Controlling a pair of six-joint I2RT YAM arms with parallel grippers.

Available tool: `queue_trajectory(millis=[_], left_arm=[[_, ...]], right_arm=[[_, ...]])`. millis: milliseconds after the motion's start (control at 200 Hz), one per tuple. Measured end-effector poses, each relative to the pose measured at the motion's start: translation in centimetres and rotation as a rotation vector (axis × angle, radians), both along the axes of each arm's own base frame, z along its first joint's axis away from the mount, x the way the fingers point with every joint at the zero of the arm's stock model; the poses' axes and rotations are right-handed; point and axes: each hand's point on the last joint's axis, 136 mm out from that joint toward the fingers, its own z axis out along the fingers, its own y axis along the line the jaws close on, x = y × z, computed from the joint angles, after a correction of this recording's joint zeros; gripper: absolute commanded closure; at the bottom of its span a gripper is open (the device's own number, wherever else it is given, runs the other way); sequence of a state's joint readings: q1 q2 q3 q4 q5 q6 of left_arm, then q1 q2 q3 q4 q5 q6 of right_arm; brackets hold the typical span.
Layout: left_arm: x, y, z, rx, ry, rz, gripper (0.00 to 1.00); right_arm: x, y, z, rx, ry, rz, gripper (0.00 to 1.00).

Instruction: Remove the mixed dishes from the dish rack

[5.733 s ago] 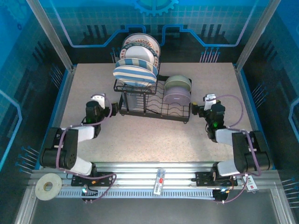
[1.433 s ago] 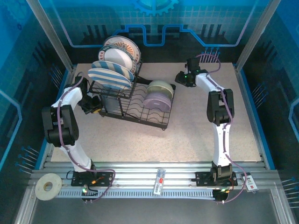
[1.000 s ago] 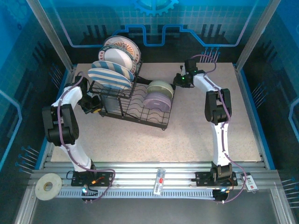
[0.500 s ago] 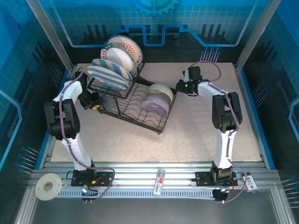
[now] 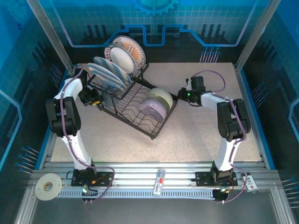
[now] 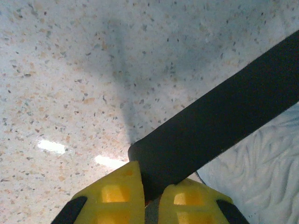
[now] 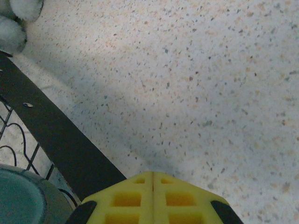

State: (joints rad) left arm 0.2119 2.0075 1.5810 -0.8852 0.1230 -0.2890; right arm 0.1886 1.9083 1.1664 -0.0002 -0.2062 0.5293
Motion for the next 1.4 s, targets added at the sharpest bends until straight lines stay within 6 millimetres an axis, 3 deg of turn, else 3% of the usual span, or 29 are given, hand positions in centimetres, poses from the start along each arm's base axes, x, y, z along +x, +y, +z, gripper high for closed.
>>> queue_trajectory(millis=[265, 510, 751, 876, 1011, 1201, 1401], left_arm=[[2.6, 0.2, 0.2, -0.009, -0.043, 0.052, 0.95], [5.7, 0.8, 0.4, -0.021, -0.107, 0.131, 0.89], [7.4, 1.0, 0.6, -0.035, -0.136, 0.164, 0.85], [7.3, 1.0, 0.6, -0.044, -0.131, 0.184, 0.75], [7.3, 0.9, 0.6, -0.066, -0.132, 0.218, 0.56], [5.6, 1.9, 1.6, -0.051, -0.126, 0.259, 0.02], [3.5, 4.1, 6.0, -0.017, -0.188, 0.317, 0.01]], right_arm=[[-4.3, 0.3, -0.2, 0.018, 0.027, -0.008, 0.93], [-7.9, 2.2, -0.4, 0.05, 0.05, -0.001, 0.93], [-9.7, 3.3, -0.4, 0.079, 0.068, -0.008, 0.91], [-9.9, 3.2, -0.5, 0.076, 0.075, -0.015, 0.88], [-10.0, 2.7, -0.5, 0.06, 0.087, -0.018, 0.88], [-10.7, 1.4, -0.7, 0.008, 0.137, -0.016, 0.85], [-9.9, -0.7, 0.1, -0.036, 0.153, -0.049, 0.8]])
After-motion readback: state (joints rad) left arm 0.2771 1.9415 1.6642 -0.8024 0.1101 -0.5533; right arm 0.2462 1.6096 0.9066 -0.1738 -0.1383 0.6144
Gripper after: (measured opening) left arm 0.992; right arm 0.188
